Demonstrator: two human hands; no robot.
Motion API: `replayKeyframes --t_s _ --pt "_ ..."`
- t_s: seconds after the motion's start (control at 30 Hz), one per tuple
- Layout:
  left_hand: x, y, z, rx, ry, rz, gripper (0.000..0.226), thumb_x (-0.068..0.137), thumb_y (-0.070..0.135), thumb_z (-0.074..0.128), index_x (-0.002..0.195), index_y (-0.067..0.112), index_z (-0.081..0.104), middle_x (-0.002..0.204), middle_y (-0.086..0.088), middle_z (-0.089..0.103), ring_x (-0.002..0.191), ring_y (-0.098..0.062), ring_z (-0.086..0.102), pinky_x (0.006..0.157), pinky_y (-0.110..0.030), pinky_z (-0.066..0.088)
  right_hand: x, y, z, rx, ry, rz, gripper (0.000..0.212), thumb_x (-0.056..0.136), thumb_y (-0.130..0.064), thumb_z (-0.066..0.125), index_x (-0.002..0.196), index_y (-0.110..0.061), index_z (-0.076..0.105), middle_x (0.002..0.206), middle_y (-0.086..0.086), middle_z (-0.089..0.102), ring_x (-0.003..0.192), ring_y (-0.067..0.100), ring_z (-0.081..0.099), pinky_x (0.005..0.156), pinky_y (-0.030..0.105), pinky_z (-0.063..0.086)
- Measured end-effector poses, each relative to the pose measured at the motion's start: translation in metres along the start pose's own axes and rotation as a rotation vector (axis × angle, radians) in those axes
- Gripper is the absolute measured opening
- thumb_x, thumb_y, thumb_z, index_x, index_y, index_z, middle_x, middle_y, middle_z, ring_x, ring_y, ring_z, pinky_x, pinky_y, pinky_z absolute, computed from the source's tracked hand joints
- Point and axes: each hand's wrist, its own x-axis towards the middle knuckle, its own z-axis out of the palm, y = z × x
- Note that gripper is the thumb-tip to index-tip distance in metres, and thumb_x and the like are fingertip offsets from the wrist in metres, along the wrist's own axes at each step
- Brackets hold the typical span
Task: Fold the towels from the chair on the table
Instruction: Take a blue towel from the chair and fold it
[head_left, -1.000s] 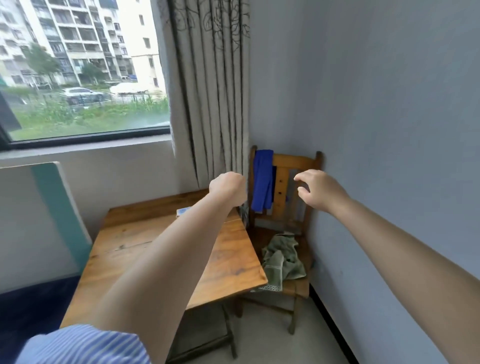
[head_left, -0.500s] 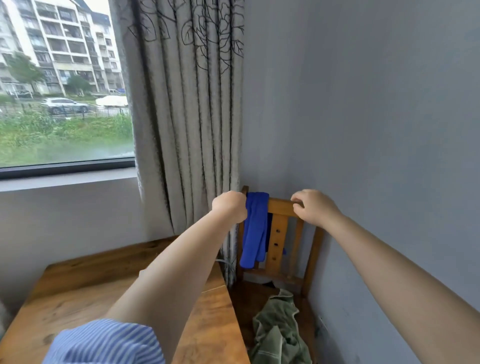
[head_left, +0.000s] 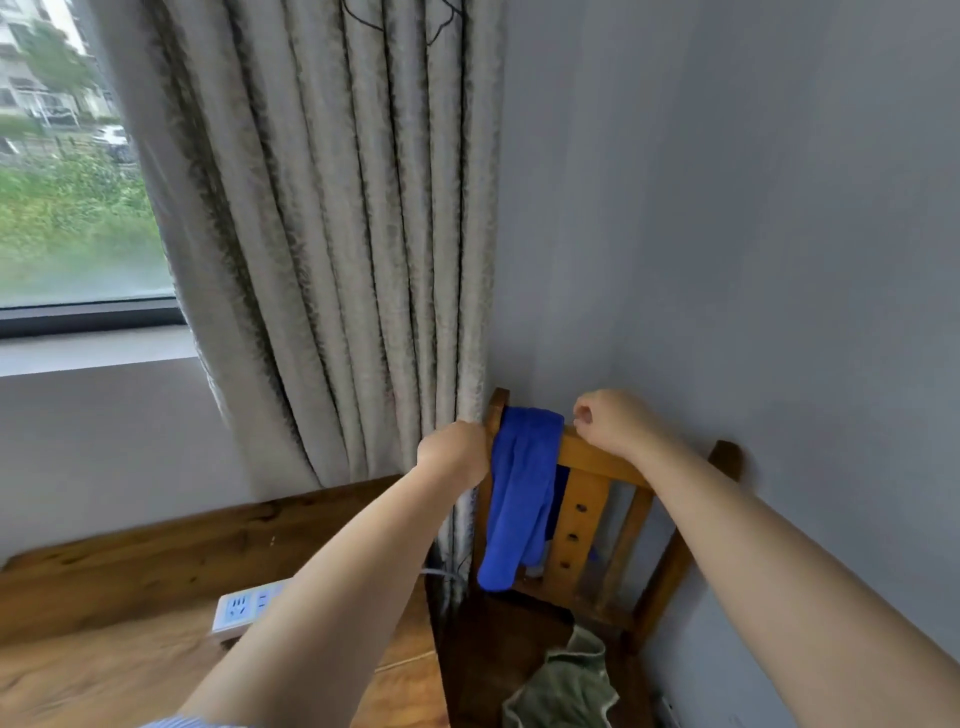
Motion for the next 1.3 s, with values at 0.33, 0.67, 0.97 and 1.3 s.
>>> replayKeyframes --t_s 0.33,0.67,0.97,1.3 --pt "0.102 0.003 0.065 -0.219 -0.049 -0.191 0.031 0.096 0.003 0.029 0.116 0.002 0.052 0.120 -0.016 0.057 0.109 -0.027 0.056 0.087 -0.031 0.046 0.097 0.045 0.082 0.102 -0.106 -0.037 0.041 0.094 -0.023 0.045 0.133 -0.011 0.045 0.131 0.011 0.053 0.117 0.025 0.051 0.097 0.033 0.044" --pt "0.127 0.011 0.106 -0.592 0.194 -0.332 0.023 0.095 0.022 0.045 0.091 0.009 0.063 0.094 -0.011 0.067 0.089 -0.026 0.061 0.068 -0.027 0.041 0.110 0.071 0.119 0.272 0.142 -0.158 0.022 0.087 -0.012 0.059 0.101 0.003 0.067 0.095 0.020 0.063 0.092 0.031 0.058 0.077 0.028 0.041" --pt "0.128 0.014 0.112 -0.865 0.262 -0.379 0.035 0.092 0.014 0.049 0.059 0.027 0.047 0.059 0.011 0.047 0.055 -0.002 0.043 0.052 -0.015 0.035 0.109 0.072 0.126 0.366 0.235 -0.171 0.011 0.082 -0.001 0.062 0.072 0.005 0.064 0.077 0.016 0.060 0.070 0.021 0.053 0.063 0.020 0.032" --pt "0.073 -0.007 0.069 -1.226 0.247 -0.340 0.030 0.086 0.005 0.058 0.059 0.018 0.060 0.036 0.017 0.049 0.038 0.007 0.047 0.040 -0.004 0.036 0.067 0.083 0.108 0.528 0.199 -0.071 0.009 0.084 -0.001 0.058 0.078 0.004 0.063 0.081 0.009 0.055 0.079 0.017 0.048 0.061 0.015 0.026"
